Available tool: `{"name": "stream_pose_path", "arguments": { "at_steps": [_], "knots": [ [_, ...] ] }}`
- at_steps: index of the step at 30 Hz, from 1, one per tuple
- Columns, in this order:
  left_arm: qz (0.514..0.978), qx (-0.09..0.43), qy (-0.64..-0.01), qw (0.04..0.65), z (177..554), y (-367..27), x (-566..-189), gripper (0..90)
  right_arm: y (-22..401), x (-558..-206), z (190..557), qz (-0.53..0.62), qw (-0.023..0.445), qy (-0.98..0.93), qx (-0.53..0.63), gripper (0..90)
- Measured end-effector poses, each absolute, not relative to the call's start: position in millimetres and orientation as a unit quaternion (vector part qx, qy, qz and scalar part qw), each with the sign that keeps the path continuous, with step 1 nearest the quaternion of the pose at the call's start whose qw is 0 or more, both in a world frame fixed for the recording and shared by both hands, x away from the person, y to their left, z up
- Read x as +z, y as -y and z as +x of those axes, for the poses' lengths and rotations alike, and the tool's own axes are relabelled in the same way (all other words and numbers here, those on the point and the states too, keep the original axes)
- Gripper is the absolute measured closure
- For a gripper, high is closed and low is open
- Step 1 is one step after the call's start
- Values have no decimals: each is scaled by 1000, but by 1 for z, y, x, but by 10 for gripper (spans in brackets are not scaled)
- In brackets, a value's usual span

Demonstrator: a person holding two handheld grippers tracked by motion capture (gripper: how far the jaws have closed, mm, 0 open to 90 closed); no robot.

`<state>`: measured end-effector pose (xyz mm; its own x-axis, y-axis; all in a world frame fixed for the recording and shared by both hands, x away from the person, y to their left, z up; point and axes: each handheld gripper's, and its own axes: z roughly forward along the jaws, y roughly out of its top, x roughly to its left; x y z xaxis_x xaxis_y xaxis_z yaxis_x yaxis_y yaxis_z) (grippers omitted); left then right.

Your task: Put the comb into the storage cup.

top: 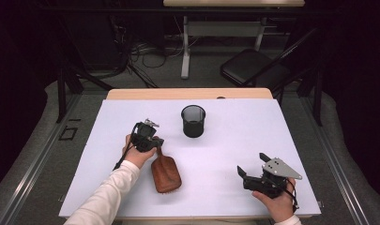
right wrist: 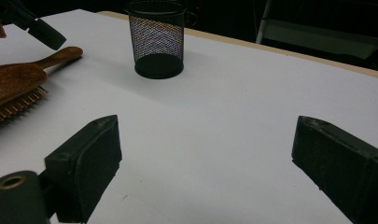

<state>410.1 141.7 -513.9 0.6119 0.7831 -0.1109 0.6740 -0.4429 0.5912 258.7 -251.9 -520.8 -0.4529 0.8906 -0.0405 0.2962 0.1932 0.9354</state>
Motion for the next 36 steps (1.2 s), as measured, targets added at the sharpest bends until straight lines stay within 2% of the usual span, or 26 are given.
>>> {"name": "stream_pose_path", "arguments": {
  "at_steps": [18, 36],
  "knots": [
    [849, 88, -437, 282, 419, -136, -529, 900, 252, -522, 259, 421, 309, -708, 475, 84],
    [856, 91, -438, 259, 419, -146, -528, 900, 252, -522, 259, 422, 308, -708, 475, 87]
  ]
}}
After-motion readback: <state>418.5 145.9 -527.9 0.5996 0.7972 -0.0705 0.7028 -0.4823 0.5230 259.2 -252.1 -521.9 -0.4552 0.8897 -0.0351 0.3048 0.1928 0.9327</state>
